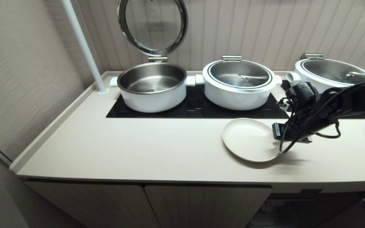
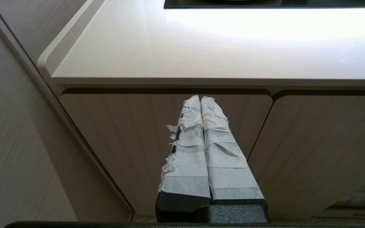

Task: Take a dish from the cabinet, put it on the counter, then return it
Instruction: Pick up the plate from the table

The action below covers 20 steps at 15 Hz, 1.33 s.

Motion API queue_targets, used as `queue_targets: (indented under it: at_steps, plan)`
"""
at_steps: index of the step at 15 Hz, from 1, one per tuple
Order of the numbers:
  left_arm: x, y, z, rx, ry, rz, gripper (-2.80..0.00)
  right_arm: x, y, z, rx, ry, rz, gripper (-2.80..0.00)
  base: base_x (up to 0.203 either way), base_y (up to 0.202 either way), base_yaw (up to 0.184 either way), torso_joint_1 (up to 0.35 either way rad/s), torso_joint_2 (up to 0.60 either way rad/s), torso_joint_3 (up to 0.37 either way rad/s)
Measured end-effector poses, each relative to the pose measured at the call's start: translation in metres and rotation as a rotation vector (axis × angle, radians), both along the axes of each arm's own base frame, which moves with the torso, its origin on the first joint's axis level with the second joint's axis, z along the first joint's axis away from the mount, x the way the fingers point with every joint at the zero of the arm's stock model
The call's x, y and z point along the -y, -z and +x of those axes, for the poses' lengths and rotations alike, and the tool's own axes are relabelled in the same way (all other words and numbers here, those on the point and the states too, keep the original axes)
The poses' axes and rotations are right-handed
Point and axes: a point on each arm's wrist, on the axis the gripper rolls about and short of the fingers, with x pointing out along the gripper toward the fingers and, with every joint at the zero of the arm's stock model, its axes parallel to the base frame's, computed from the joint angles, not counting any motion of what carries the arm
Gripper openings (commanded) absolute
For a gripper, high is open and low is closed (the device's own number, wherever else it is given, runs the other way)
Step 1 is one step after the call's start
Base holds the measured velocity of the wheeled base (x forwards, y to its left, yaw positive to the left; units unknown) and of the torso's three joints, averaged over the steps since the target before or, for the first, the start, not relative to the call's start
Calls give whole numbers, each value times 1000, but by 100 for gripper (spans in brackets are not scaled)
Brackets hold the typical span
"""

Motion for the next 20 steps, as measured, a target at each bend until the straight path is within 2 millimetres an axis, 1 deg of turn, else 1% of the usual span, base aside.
queue_targets:
  at_steps: [4,7,13,20]
  plan:
    - [0,0,0,0,0,0,-280,2,-3,-13,-6,12,6,-280,0,0,0,0,0,0]
    - [0,0,0,0,0,0,-280,3,-5,-23,19,55,40,-280,0,0,0,0,0,0]
    - [0,0,0,0,0,0,-280,7,-10,-51,32,134,97,-280,0,0,0,0,0,0]
    - [0,0,0,0,0,0,-280,10,-22,-85,45,208,160,-280,0,0,0,0,0,0]
